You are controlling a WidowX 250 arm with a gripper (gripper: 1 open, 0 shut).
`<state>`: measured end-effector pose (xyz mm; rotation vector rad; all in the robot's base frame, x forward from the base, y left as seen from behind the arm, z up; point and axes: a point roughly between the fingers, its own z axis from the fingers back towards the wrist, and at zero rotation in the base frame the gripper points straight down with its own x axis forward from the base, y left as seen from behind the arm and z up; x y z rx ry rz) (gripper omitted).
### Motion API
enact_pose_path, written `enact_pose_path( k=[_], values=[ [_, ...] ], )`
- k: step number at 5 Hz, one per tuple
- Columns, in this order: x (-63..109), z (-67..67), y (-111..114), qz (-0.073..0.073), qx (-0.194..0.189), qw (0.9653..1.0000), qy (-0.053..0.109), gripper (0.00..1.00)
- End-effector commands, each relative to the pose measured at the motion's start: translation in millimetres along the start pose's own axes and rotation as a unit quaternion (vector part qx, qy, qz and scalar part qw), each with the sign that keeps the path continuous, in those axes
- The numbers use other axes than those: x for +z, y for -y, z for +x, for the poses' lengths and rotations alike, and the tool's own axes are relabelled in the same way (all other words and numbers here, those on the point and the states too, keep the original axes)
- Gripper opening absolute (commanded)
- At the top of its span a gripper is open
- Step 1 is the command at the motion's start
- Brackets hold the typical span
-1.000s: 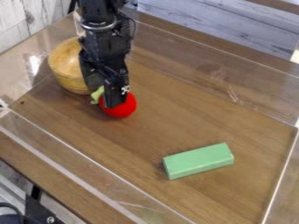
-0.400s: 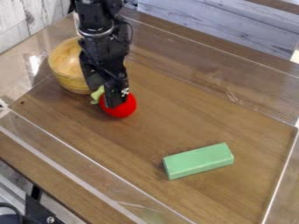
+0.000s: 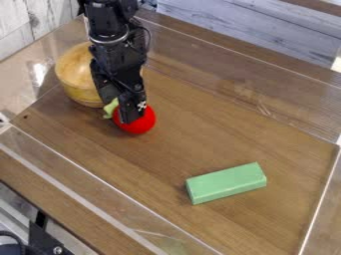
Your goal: Move the red object to the right side of the table
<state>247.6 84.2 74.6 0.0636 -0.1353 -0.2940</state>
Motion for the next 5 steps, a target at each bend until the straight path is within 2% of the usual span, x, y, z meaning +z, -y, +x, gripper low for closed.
enact_pose_path(
  k=[1,5],
  values=[
    [9.6,3.0,-4.5,0.013,0.004,0.9997,0.019,1.0],
    [12.3,6.2,-5.4,0.004,0.008,0.9996,0.026,1.0]
  ],
)
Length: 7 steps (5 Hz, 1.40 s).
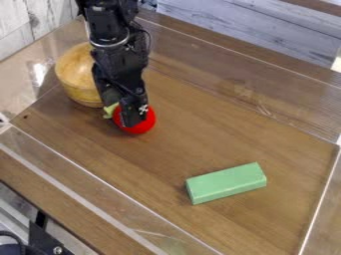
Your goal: Move the red object to the right side of the table
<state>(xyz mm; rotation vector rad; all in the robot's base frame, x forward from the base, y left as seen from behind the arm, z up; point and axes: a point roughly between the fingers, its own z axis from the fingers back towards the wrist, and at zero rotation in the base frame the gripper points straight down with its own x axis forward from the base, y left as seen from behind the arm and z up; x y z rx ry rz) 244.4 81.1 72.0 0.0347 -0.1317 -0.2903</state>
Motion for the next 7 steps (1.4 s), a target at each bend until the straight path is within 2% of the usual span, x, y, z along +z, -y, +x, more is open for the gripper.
enact_pose_path(
  k=[1,3,4,5,6,7],
  values=[
    [14.8,9.8,-12,0.017,0.01,0.9995,0.027,1.0],
    [13.2,9.8,-10,0.017,0.006,0.9995,0.025,1.0],
    [6.8,10.6,-8,0.013,0.008,0.9997,0.02,0.0],
    [19.6,21.3,6,0.022,0.018,0.9995,0.012,0.0],
    [37.4,40.9,29,0.036,0.026,0.999,0.009,0.0],
    [44.6,74.4,65,0.038,0.022,0.9989,0.015,0.0]
  ],
)
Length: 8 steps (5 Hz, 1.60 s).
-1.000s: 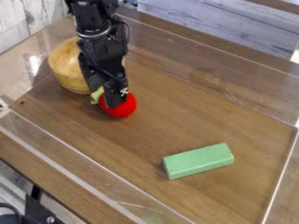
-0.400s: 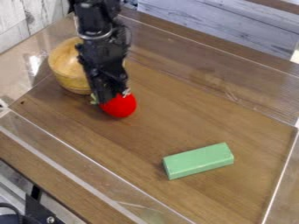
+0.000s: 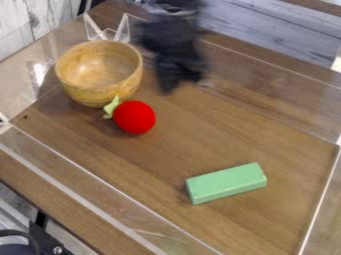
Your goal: Move the red object to the right side of the table
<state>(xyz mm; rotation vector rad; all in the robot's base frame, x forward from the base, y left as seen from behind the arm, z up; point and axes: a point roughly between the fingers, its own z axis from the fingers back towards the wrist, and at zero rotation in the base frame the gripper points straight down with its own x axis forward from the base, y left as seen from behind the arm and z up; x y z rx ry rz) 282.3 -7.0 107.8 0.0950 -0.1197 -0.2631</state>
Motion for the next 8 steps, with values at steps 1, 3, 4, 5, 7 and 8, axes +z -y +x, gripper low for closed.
enact_pose_path(
  k=[1,3,4,5,7,8],
  values=[
    [7.9,11.1,1,0.008,0.019,0.9993,0.03,0.0],
    [8.8,6.3,-8,0.027,0.022,0.9991,0.025,0.0],
    [7.6,4.4,-14,0.036,0.024,0.9989,0.021,1.0],
    [7.6,3.8,-15,0.044,0.026,0.9986,0.017,1.0],
    [-13.0,-10.8,-45,0.051,0.028,0.9982,0.016,1.0],
    [-26.5,-20.7,-60,0.052,0.029,0.9981,0.02,1.0]
  ],
)
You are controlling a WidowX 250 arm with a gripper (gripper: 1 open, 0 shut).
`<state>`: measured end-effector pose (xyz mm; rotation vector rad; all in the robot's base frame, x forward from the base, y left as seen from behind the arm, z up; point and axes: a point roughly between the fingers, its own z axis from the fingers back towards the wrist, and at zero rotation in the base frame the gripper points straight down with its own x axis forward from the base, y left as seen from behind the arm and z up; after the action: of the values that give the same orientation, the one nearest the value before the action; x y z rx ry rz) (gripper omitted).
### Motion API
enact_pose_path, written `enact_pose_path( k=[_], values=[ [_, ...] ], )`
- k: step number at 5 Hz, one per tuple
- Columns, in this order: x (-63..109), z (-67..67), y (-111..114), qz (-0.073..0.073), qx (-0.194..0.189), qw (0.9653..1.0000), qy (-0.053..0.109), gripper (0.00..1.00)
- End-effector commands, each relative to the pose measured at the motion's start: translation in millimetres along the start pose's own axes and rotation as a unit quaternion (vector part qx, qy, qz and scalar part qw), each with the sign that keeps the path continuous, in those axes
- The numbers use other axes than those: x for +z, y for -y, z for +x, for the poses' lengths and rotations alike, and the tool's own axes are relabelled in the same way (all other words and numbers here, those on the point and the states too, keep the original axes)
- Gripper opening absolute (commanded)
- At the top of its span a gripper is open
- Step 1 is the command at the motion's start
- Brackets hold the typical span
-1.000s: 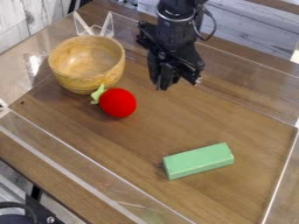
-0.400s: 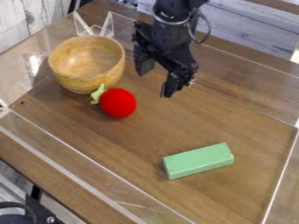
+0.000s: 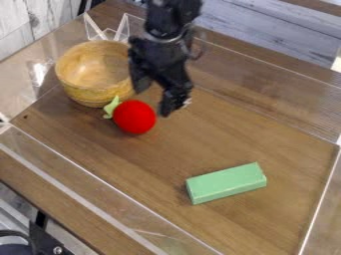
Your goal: Move the red object to the right side of the table
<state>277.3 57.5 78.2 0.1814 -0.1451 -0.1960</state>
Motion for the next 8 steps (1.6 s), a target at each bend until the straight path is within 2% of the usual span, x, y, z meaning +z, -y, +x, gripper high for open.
enact_pose_path(
  k=[1,3,4,5,6,7,8],
  values=[
    [-7.8,-0.8,-9,0.002,0.001,0.9999,0.014,1.0],
    [-35.0,-4.9,-10,-0.008,0.006,0.9999,0.008,1.0],
    [-41.8,-5.7,-11,-0.01,0.008,0.9999,0.006,0.0],
    [-43.4,-5.8,-10,-0.011,0.009,0.9999,0.003,0.0],
    [-24.1,8.2,7,-0.003,0.008,1.0,0.002,0.0],
    [-2.6,25.6,27,0.003,0.008,1.0,0.003,0.0],
    [9.7,57.7,63,0.006,0.008,0.9999,0.007,0.0]
  ],
)
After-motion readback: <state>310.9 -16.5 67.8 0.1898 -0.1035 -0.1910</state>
